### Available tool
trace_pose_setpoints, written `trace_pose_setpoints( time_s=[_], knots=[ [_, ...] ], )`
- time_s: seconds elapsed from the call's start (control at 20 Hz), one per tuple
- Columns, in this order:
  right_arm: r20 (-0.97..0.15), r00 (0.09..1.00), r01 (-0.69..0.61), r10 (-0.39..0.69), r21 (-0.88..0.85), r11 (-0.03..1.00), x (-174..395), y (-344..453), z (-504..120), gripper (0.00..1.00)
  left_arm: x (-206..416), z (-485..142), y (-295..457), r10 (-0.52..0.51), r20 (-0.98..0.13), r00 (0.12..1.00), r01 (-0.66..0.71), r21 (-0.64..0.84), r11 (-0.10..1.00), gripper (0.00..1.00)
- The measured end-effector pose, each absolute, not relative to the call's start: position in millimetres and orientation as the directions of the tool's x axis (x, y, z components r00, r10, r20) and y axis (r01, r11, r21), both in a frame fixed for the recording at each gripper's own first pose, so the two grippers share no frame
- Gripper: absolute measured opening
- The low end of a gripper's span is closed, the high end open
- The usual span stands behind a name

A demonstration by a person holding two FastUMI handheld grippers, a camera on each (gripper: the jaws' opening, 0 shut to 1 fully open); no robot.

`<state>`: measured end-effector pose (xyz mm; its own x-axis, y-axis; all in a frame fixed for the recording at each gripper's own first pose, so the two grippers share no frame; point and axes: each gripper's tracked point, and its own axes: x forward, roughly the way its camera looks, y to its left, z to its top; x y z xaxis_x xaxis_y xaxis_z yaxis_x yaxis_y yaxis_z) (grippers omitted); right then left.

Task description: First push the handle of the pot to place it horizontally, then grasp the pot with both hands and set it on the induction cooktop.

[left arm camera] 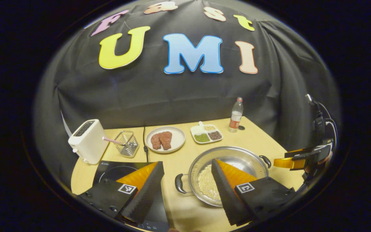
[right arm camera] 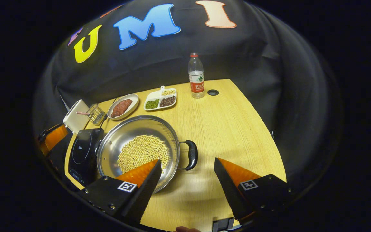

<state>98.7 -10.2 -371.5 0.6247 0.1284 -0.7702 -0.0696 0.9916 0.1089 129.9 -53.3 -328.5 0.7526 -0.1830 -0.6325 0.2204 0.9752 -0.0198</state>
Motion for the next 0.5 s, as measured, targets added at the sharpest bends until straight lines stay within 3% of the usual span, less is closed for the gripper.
trace_pose_setpoints(
  time_s=[0.5],
  knots=[
    [-0.787,0.613,-0.012,0.071,0.081,0.997,128,-7,-411,1.00,143,-441,-47,-0.161,-0.751,0.641,0.226,-0.017,0.974,0.99]
  ],
)
